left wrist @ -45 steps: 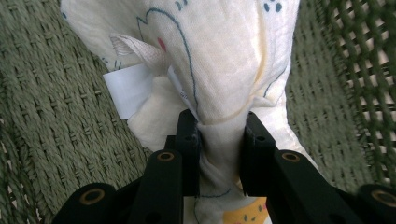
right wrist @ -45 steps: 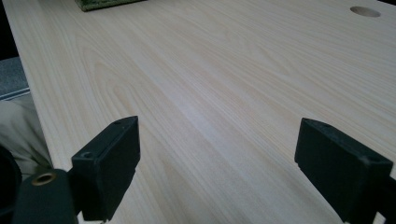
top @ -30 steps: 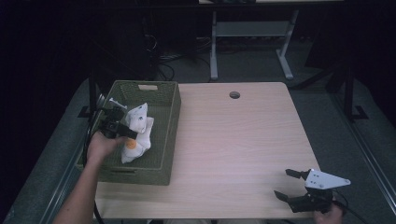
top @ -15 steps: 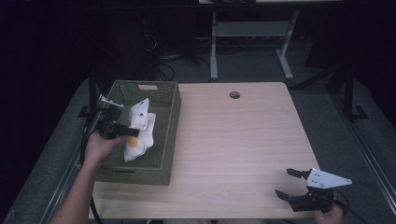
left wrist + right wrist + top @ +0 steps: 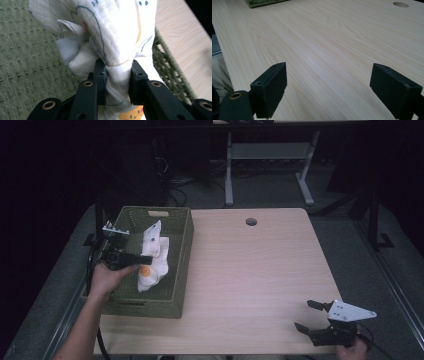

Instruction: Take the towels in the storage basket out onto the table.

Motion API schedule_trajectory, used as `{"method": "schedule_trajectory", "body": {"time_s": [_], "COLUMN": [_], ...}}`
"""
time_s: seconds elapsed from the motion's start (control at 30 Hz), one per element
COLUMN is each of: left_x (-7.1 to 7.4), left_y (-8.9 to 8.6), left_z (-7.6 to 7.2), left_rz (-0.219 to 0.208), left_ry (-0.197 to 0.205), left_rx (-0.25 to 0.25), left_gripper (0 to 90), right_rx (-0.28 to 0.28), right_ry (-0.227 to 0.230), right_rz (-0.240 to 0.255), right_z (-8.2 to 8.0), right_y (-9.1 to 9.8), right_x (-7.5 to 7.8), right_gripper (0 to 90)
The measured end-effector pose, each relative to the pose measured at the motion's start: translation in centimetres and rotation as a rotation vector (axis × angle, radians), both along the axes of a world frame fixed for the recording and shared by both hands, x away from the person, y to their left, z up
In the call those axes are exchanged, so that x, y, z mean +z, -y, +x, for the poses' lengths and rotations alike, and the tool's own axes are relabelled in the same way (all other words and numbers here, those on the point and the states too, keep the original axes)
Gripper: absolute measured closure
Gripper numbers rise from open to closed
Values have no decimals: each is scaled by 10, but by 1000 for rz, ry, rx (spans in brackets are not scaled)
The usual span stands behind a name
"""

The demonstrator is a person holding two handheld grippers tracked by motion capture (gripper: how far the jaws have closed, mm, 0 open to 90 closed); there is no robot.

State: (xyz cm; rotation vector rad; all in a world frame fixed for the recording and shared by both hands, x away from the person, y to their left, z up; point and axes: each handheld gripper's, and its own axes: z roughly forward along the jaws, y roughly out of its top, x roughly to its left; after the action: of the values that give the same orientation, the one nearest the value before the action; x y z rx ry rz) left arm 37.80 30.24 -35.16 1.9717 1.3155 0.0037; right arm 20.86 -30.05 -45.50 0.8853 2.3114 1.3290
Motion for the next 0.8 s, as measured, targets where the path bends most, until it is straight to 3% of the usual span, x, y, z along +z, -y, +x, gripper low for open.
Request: {"method": "schedule_trajectory", "body": {"time_s": [0.13, 0.23, 0.4, 0.7, 0.8], "left_x": [2, 5, 9, 17, 22], "left_y": [-2, -5, -7, -11, -8], "left_z": [-2, -5, -6, -7, -6], "left_rz": [-42, -109, -171, -346, -365], "left_ry": [5, 19, 34, 57, 69], "left_rx": [-4, -10, -19, -31, -36], "left_gripper": [724, 724, 723, 723, 723], "right_rx": [-2, -1, -2, 9, 10], "right_ry": [0, 4, 1, 4, 5], "right_rz": [1, -1, -3, 4, 8], "right_z": [0, 0, 1, -1, 0], "right_y": [0, -1, -1, 0, 1], "right_x": [0, 0, 0, 1, 1], "right_gripper": [138, 138, 138, 138, 138]}}
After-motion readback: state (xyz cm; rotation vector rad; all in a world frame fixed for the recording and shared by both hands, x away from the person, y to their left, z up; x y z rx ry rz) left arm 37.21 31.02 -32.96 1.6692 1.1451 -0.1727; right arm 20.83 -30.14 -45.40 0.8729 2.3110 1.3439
